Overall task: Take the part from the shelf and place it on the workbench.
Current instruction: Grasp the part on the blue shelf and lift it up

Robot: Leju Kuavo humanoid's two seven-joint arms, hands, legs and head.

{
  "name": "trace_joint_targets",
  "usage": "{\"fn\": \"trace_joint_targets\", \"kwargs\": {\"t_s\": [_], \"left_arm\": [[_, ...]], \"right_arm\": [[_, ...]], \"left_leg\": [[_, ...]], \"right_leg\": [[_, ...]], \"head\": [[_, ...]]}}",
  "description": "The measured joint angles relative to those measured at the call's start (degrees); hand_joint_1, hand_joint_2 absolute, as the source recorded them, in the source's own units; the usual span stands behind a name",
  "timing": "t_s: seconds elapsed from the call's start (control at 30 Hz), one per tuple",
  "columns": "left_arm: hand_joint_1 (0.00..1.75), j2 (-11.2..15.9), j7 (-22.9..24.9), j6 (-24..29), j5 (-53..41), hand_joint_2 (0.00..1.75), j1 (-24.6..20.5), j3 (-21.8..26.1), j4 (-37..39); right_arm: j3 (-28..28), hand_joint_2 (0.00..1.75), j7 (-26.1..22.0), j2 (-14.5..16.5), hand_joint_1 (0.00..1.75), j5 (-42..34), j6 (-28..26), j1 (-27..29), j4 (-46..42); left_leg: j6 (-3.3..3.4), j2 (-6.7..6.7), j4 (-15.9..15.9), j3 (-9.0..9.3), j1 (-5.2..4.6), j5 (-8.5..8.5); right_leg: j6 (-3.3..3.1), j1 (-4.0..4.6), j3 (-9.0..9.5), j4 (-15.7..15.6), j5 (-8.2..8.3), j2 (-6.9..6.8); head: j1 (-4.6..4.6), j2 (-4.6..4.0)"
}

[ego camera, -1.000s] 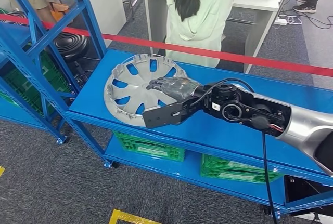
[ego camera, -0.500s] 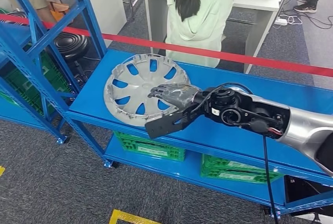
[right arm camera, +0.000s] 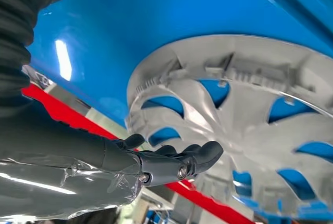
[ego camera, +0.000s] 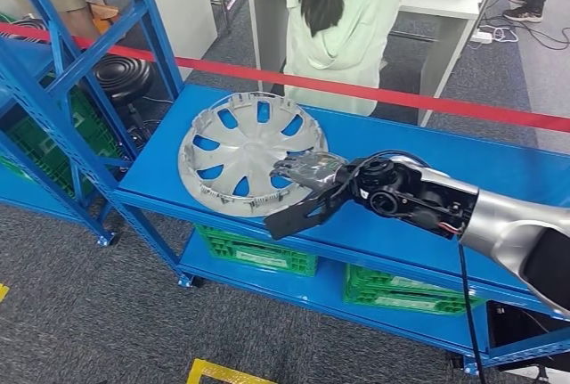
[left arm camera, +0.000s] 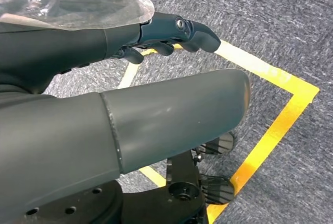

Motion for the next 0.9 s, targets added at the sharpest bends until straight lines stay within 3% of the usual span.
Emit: {"fn": "trace_joint_targets", "kwargs": {"t_s": [0.9], "left_arm": [[0.00, -0.5, 0.0, -0.6, -1.1, 0.00, -0.1, 0.0, 0.0]], "right_arm": [[-5.7, 1.75, -7.9, 7.5, 0.00, 3.3, -2.7, 3.0, 20.0]], "left_leg": [[0.02, -0.01, 0.0, 0.00, 0.00, 0.02]], "right_leg": [[0.00, 0.00, -0.01, 0.0, 0.00, -0.03]], "head": [[0.01, 0.00]]}}
